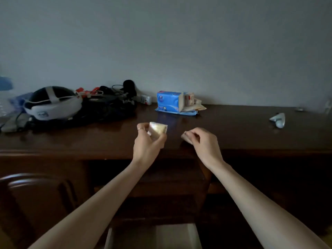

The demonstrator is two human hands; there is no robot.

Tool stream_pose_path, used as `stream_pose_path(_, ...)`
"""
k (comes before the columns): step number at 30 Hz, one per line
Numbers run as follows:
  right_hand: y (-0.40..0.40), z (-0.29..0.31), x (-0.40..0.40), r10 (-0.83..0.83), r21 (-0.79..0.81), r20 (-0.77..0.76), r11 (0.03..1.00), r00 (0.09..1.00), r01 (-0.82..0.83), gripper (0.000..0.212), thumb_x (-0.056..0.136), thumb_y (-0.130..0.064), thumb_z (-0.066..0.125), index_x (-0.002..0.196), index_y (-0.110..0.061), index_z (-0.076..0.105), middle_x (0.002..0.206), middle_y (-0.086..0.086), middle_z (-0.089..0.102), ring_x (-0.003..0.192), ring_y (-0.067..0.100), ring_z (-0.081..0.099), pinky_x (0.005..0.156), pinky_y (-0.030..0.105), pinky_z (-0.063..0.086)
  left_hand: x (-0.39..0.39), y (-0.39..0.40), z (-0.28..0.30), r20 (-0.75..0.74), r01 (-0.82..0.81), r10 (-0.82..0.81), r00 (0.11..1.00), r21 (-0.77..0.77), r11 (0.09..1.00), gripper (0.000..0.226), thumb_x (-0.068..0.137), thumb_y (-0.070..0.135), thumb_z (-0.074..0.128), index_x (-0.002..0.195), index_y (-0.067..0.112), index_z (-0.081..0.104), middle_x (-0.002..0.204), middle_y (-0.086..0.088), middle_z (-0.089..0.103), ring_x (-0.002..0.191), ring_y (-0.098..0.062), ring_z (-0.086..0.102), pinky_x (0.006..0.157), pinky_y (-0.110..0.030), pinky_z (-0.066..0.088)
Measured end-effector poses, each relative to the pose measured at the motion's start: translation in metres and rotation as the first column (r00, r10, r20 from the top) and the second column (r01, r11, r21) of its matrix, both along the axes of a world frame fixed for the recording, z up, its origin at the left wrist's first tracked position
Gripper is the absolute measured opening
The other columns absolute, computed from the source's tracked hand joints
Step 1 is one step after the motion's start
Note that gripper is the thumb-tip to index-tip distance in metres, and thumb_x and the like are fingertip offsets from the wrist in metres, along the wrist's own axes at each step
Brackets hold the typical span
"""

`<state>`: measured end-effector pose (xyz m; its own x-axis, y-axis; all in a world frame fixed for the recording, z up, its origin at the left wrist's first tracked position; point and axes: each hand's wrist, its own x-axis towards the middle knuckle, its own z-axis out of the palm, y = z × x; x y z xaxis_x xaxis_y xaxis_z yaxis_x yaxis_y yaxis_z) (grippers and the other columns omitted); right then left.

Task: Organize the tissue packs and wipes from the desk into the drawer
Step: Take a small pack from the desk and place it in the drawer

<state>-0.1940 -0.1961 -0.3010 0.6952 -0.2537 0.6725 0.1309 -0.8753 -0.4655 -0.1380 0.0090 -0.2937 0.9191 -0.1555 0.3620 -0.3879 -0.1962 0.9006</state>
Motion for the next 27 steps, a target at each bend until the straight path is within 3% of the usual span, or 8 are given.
stream_pose_path(5,0.077,-0.077,-0.079,0.08,0.199,0.229,0.972,0.97,-0.127,0.02,0.102,-0.029,0.062,0.106,-0.013,0.074,0.103,-0.006,0.072,0.098,0.004,0.068,0.084,0.016,0.05,-0.083,0.06,-0.088,-0.221,0.116,-0.159,0.962,-0.196,0.974,0.062,0.086,0.039,0.078,0.131,0.028,0.037,0.108,0.0,0.064,0.075,-0.004,0.07,0.056,-0.02,0.053)
stream_pose_path(8,0.113,-0.134,-0.113,0.233,0.16,0.145,0.954,0.962,-0.255,0.018,0.1,-0.025,0.067,0.105,-0.009,0.074,0.105,-0.001,0.07,0.102,0.007,0.067,0.087,0.022,0.053,-0.112,0.083,-0.156,-0.453,0.151,-0.262,0.852,-0.267,0.952,0.051,0.099,0.035,0.061,0.144,0.027,0.038,0.113,-0.005,0.064,0.078,-0.005,0.07,0.061,-0.023,0.054)
stream_pose_path(11,0.136,-0.184,-0.13,0.391,0.112,-0.034,0.916,0.92,-0.385,0.017,0.097,-0.018,0.07,0.109,-0.007,0.075,0.112,0.002,0.07,0.112,0.011,0.065,0.093,0.029,0.055,-0.124,0.098,-0.209,-0.629,0.116,-0.39,0.673,-0.43,0.895,0.038,0.102,0.046,0.052,0.136,0.031,0.054,0.123,-0.007,0.068,0.097,-0.015,0.073,0.075,-0.031,0.056)
stream_pose_path(15,0.152,-0.232,-0.137,0.549,0.251,-0.218,0.831,0.807,-0.497,0.032,0.098,-0.001,0.06,0.127,-0.014,0.067,0.131,-0.008,0.065,0.127,0.005,0.058,0.102,0.022,0.05,-0.134,0.113,-0.262,-0.681,0.06,-0.41,0.607,-0.475,0.878,0.055,0.086,0.055,0.07,0.135,0.036,0.054,0.127,-0.002,0.069,0.113,-0.023,0.069,0.082,-0.033,0.057)
stream_pose_path(19,0.164,-0.269,-0.127,0.463,0.585,-0.131,0.75,0.877,-0.309,0.036,0.094,-0.007,0.066,0.128,-0.015,0.057,0.127,-0.008,0.06,0.123,0.011,0.06,0.096,0.018,0.052,-0.134,0.121,-0.302,-0.721,-0.059,-0.306,0.622,-0.433,0.9,0.04,0.097,0.02,0.063,0.134,0.033,0.055,0.126,-0.008,0.068,0.106,-0.023,0.071,0.076,-0.029,0.058)
stream_pose_path(21,0.156,-0.288,-0.112,0.421,0.663,-0.254,0.731,0.871,-0.16,0.032,0.095,-0.016,0.067,0.126,-0.021,0.058,0.123,-0.012,0.063,0.12,0.002,0.058,0.095,0.015,0.05,-0.128,0.129,-0.318,-0.747,-0.146,-0.228,0.624,-0.398,0.905,0.041,0.099,0.012,0.06,0.135,0.029,0.054,0.126,-0.009,0.065,0.102,-0.019,0.072,0.076,-0.031,0.059)
stream_pose_path(23,0.145,-0.316,-0.096,0.408,0.62,-0.506,0.785,0.76,-0.008,0.026,0.1,-0.018,0.063,0.124,-0.027,0.061,0.122,-0.016,0.065,0.114,-0.005,0.059,0.099,0.019,0.049,-0.12,0.14,-0.33,-0.792,-0.284,-0.133,0.595,-0.363,0.887,0.04,0.098,0.007,0.056,0.133,0.027,0.055,0.127,-0.008,0.064,0.103,-0.022,0.071,0.083,-0.04,0.06)
stream_pose_path(27,0.135,-0.383,-0.064,0.309,0.442,-0.799,0.884,0.515,0.155,0.033,0.102,-0.017,0.059,0.135,-0.021,0.058,0.137,0.001,0.062,0.123,0.016,0.06,0.104,0.036,0.05,-0.107,0.168,-0.344,-0.888,-0.498,-0.062,0.455,-0.311,0.809,0.038,0.095,0.01,0.053,0.133,0.013,0.056,0.123,-0.012,0.063,0.105,-0.027,0.064,0.084,-0.041,0.055)
